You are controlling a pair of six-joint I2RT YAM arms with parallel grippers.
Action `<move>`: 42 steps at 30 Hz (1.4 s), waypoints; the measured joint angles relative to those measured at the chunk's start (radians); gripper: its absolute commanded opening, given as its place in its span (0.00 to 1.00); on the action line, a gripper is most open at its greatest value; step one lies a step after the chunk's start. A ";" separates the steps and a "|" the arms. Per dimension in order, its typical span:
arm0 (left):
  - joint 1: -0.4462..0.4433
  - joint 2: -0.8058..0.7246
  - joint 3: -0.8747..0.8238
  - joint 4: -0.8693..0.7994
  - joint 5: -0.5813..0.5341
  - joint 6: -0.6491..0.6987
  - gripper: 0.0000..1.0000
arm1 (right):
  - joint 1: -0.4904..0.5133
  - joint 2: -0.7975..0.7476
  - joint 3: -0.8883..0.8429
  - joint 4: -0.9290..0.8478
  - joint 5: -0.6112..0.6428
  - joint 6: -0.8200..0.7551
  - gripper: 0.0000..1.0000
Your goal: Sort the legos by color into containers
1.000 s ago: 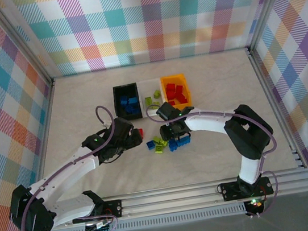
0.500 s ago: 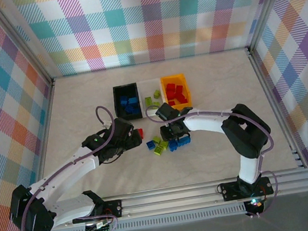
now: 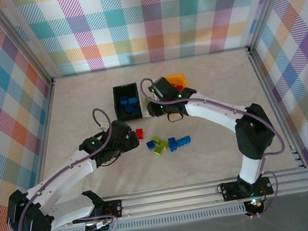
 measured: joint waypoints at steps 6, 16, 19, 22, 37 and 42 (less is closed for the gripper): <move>0.000 0.000 -0.017 -0.002 0.014 0.000 1.00 | -0.050 0.243 0.252 -0.018 0.011 0.003 0.41; 0.000 0.011 -0.023 0.003 0.036 0.003 1.00 | -0.100 0.396 0.401 -0.066 0.008 0.027 0.69; 0.000 0.043 -0.018 0.007 0.043 0.012 1.00 | -0.105 0.346 0.368 -0.051 -0.004 0.024 0.71; 0.000 0.108 0.006 0.023 0.063 0.027 0.99 | -0.103 0.218 0.234 -0.011 -0.026 0.024 0.72; 0.000 0.595 0.249 0.137 0.042 0.152 0.73 | -0.095 -0.285 -0.308 0.100 -0.072 0.062 0.74; 0.001 0.677 0.294 0.137 0.008 0.171 0.63 | -0.095 -0.333 -0.346 0.109 -0.064 0.069 0.74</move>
